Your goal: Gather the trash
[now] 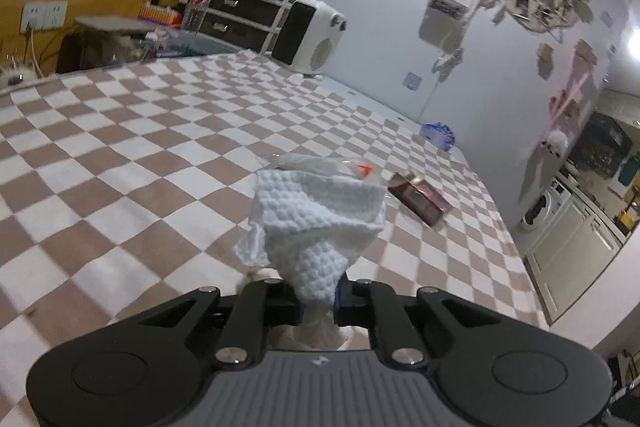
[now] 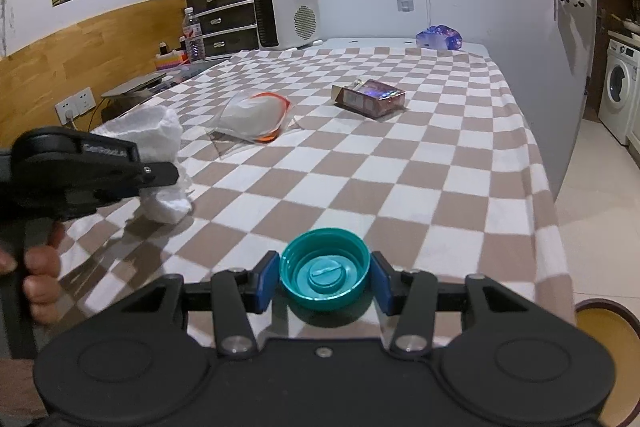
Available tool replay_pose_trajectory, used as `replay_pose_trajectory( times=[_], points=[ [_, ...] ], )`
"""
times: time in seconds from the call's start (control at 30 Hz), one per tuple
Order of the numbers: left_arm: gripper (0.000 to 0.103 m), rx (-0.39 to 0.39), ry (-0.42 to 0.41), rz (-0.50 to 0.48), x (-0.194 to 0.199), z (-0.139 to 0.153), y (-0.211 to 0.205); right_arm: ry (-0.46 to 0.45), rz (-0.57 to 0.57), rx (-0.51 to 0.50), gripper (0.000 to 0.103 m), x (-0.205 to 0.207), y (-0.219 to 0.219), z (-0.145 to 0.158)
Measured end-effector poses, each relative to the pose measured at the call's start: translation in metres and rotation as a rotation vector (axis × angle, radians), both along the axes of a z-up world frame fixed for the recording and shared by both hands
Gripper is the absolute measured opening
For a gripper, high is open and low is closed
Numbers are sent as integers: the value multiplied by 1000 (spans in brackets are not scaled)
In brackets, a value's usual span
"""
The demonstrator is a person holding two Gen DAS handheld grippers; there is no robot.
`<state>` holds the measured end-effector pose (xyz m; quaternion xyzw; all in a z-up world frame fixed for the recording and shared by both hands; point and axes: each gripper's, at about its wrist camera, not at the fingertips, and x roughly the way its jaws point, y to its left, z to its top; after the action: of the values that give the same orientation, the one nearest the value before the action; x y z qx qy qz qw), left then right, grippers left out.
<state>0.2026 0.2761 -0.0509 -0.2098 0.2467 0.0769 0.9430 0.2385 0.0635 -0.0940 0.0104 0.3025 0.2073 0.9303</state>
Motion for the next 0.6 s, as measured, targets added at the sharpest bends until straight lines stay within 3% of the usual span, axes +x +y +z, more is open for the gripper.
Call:
replay_pose_trajectory(
  times=[0.6],
  points=[
    [13,198,-14,-138,-59,40,-85,-70,-109,59,49,-42,-84,42]
  ],
)
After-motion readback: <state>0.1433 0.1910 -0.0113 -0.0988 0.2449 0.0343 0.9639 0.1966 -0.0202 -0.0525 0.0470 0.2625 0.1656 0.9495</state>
